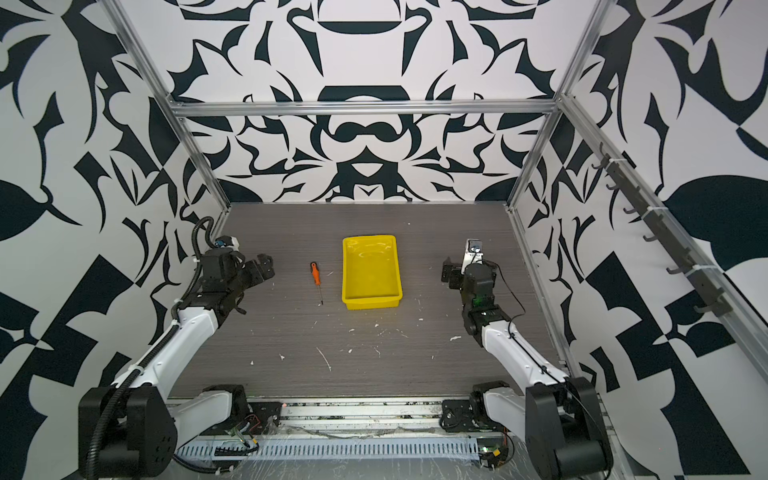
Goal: Put the screwdriver in the bin
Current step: 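Raise the left gripper toward the orange screwdriver while the right arm lifts slightly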
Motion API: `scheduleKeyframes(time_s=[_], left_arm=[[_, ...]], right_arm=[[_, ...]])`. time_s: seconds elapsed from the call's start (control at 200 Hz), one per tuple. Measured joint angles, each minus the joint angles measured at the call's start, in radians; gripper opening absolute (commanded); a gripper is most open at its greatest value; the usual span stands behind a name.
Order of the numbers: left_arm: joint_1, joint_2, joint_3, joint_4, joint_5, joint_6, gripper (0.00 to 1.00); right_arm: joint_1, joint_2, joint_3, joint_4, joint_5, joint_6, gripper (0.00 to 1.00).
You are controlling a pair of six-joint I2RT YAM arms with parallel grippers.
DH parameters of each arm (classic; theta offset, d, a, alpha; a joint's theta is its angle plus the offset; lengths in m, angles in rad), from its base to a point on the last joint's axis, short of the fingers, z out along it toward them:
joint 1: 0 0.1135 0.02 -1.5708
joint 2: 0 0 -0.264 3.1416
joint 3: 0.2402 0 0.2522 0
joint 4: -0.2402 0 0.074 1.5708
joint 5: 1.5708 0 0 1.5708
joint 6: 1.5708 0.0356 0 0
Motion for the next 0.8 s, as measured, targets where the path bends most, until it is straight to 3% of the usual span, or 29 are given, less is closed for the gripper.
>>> scheduleKeyframes(time_s=[0.25,0.375,0.545,0.8], left_arm=[[0.025,0.029,0.109,-0.143,-0.007,-0.207,1.00],[0.069,0.058,0.153,-0.237,-0.042,-0.322,1.00],[0.087,0.099,0.183,-0.302,0.032,-0.372,0.97],[-0.003,0.196,0.166,-0.264,0.124,-0.444,0.86]], right_arm=[[-0.005,0.056,0.091,-0.278,0.238,0.396,1.00],[-0.007,0.087,0.091,-0.317,0.218,0.446,1.00],[-0.007,0.085,0.054,-0.272,0.188,0.503,0.98],[-0.007,0.106,-0.140,-0.117,0.123,0.583,0.96]])
